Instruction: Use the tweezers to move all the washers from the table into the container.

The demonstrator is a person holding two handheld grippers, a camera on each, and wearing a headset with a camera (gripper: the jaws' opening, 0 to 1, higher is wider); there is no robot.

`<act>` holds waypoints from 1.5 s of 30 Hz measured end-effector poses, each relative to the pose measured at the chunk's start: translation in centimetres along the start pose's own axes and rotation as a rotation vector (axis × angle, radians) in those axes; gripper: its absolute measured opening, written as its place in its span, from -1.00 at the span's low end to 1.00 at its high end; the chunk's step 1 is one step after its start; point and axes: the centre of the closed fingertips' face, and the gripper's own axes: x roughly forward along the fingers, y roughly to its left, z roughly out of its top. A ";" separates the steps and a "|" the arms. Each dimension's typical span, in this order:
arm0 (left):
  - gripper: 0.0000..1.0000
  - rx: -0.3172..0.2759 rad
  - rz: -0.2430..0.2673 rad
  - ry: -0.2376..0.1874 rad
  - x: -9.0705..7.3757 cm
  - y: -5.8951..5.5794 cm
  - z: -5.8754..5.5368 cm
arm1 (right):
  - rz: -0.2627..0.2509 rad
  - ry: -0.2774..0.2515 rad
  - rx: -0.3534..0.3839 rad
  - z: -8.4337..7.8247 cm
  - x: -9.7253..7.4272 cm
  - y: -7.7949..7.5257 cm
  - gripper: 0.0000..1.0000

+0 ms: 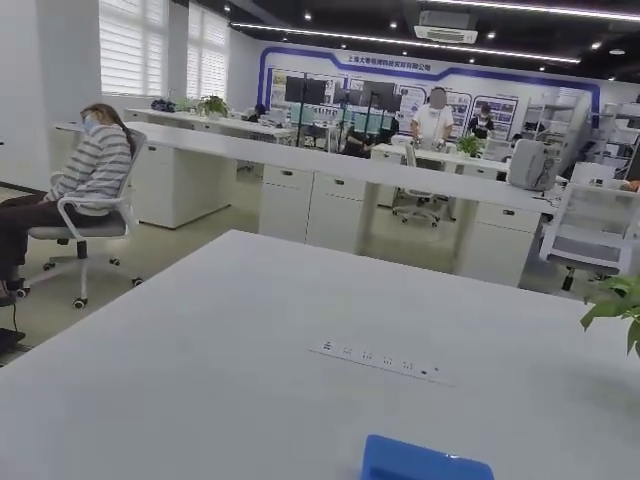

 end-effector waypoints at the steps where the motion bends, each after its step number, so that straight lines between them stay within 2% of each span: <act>1: 0.67 0.001 0.000 -0.001 0.0 0.0 0.0 | 0.000 0.000 -0.005 0.1 -0.1 0.1 -0.98; 10: 0.66 0.001 0.003 -0.005 -0.1 0.0 0.1 | 0.004 -0.005 -0.038 1.1 -0.2 0.5 -0.98; 27: 0.65 0.003 0.014 -0.002 -0.1 0.2 0.0 | 0.020 -0.005 -0.052 1.6 -0.1 0.7 -0.98; 28: 0.66 0.003 0.018 -0.007 -0.1 0.3 0.1 | 0.021 -0.005 -0.056 1.8 0.0 0.6 -0.98; 31: 0.68 -0.018 0.033 -0.061 -0.6 0.6 1.0 | 0.023 -0.006 -0.062 2.2 0.3 0.3 -0.98; 33: 0.70 -0.032 0.040 -0.077 -0.7 0.8 1.2 | 0.024 -0.006 -0.068 2.5 0.5 0.2 -0.98; 45: 0.70 -0.022 0.047 -0.056 -0.4 0.7 0.8 | 0.033 -0.008 -0.105 4.1 1.7 -0.3 -0.98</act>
